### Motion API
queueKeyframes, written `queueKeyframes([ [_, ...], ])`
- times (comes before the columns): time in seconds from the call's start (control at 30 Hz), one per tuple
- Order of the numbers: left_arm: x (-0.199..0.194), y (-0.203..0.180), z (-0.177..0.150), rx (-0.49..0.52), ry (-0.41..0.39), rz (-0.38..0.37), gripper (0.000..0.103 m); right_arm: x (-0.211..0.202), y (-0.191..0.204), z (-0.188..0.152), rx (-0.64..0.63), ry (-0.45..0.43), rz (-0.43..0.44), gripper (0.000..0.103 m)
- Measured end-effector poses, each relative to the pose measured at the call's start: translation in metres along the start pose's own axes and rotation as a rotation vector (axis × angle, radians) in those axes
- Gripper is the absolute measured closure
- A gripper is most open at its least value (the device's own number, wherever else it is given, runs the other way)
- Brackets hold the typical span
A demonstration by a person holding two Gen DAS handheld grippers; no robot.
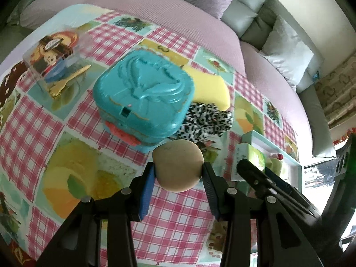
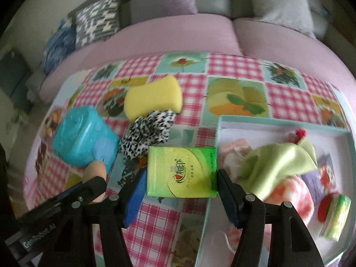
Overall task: Organize soft objects
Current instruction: 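Lift the beige sponge and tissue pack and carry both over the tray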
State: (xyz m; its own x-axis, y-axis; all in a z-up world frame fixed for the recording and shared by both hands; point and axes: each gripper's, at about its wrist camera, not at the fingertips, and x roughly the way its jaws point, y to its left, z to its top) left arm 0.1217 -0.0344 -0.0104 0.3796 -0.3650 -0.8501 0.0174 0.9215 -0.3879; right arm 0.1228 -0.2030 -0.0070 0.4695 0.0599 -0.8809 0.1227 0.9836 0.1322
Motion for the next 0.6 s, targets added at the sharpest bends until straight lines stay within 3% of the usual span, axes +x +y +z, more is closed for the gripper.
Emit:
queueKeyframes([
  [0.23, -0.013, -0.024, 0.004, 0.085, -0.029, -0.051, 0.059, -0.032, -0.026, -0.002, 0.165, -0.101, -0.013, 0.037],
  [0.43, -0.021, -0.052, 0.01, 0.191, -0.068, -0.071, 0.059, -0.06, -0.047, -0.001, 0.197, -0.178, -0.102, 0.037],
  [0.6, -0.023, -0.08, 0.014, 0.273, -0.084, -0.042, 0.059, -0.077, -0.079, -0.007, 0.251, -0.2, -0.172, 0.037],
])
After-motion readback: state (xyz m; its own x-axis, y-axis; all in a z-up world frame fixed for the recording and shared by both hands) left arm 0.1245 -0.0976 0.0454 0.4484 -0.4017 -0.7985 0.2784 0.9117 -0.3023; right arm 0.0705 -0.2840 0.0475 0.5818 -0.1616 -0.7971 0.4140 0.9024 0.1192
